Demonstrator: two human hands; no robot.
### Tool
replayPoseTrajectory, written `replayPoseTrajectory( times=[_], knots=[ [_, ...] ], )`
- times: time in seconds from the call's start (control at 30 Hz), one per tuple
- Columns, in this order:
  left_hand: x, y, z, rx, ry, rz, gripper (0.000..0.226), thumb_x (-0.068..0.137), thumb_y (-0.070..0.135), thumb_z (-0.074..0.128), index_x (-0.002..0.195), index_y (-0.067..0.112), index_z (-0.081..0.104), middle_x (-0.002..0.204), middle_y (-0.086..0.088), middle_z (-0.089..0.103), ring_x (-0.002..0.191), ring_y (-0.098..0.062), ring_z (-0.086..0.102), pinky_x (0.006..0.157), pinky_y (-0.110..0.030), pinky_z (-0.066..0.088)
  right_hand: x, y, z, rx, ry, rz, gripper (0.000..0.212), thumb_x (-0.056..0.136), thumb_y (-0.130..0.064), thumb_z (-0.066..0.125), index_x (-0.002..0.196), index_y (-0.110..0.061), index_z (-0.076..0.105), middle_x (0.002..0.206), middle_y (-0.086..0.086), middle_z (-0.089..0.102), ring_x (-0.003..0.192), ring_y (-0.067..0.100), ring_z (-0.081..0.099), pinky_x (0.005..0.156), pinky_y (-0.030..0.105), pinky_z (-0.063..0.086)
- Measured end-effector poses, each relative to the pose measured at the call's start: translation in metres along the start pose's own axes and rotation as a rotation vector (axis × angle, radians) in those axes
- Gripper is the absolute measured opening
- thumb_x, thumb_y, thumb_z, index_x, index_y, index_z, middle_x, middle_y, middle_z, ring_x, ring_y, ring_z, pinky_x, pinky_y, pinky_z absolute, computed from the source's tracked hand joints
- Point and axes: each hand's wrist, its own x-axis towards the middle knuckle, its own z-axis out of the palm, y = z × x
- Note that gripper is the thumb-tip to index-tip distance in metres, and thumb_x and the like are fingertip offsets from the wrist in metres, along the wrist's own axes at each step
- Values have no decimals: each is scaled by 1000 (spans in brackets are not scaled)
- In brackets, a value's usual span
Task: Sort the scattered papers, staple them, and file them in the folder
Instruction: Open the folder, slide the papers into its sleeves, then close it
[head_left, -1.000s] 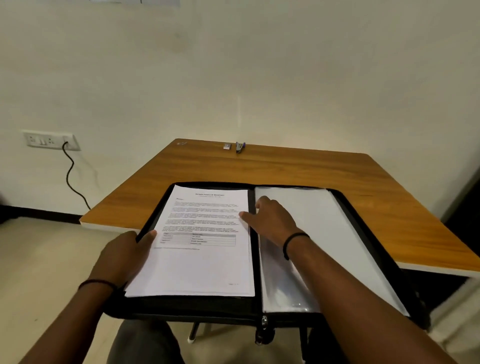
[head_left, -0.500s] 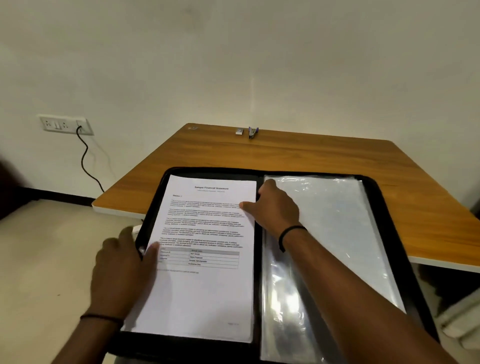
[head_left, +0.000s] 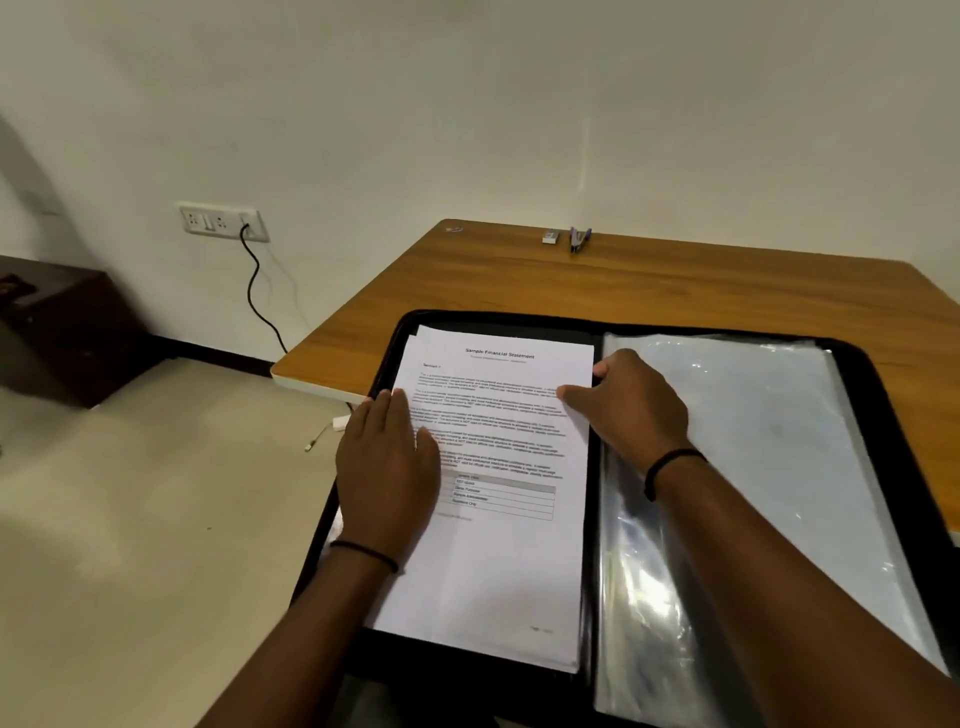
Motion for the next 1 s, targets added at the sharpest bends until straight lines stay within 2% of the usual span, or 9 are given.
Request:
replayPoseTrajectory(
  times=[0.07,0.2,0.3,0.37,0.47,0.57,0.7,0.83,1.0],
  knots=[
    [2,8,-6,1,51,-55,40,88,35,46,111,6,60,108,-10,67,104,-32,56,87,-45,46,-1,0,-1,12,-30,10,47,76,-55,72,105,-22,56,97,-3,67,88,21,64,68,29,41],
    [7,11,-8,-111,35,-185,43,85,35,68,120,13,59,108,-7,65,104,-33,56,85,-45,44,-6,1,-6,68,-50,-2,34,75,-48,74,88,-23,54,82,-7,64,76,17,61,58,28,36],
    [10,11,-10,-460,17,-278,36,87,27,73,119,12,62,109,-2,67,101,-22,62,82,-31,47,-14,4,-8,191,-11,-64,37,76,-43,76,75,-19,48,69,-7,57,63,15,51,57,31,35],
    [10,8,-14,-573,5,-328,17,88,22,73,102,15,67,91,6,68,86,-15,64,69,-20,45,-19,7,-9,292,23,-104,33,76,-39,77,73,-20,51,64,-8,55,60,13,49,59,32,39],
    [12,6,-16,-669,-8,-348,4,91,23,70,89,20,68,80,11,67,74,-7,62,65,-21,46,-22,13,-9,426,21,-127,24,78,-34,78,74,-22,58,63,-8,59,60,15,56,63,39,51],
    [17,4,-16,-649,44,-354,15,96,30,61,104,18,68,90,8,65,86,-19,61,75,-30,45,-25,17,-9,568,38,-152,17,81,-29,77,82,-21,62,72,-5,70,69,18,67,69,41,57],
    [18,1,-11,-278,102,-137,39,93,41,63,119,13,63,98,1,66,93,-24,60,90,-47,48,-32,17,-15,610,151,-187,13,87,-17,74,88,-22,61,71,-20,66,69,-10,63,62,11,47],
    [13,11,1,-155,74,-10,57,90,50,59,126,6,59,121,-15,64,114,-34,57,99,-49,42,-34,23,-21,573,301,-224,3,91,-21,68,90,-23,67,81,-18,69,78,-2,65,65,14,51],
    [3,32,16,8,88,77,75,88,57,48,145,7,43,157,-24,28,147,-40,21,115,-56,27,-38,34,-34,725,296,-194,4,94,-16,65,98,-19,65,87,-12,72,78,-2,68,62,9,49]
  ],
)
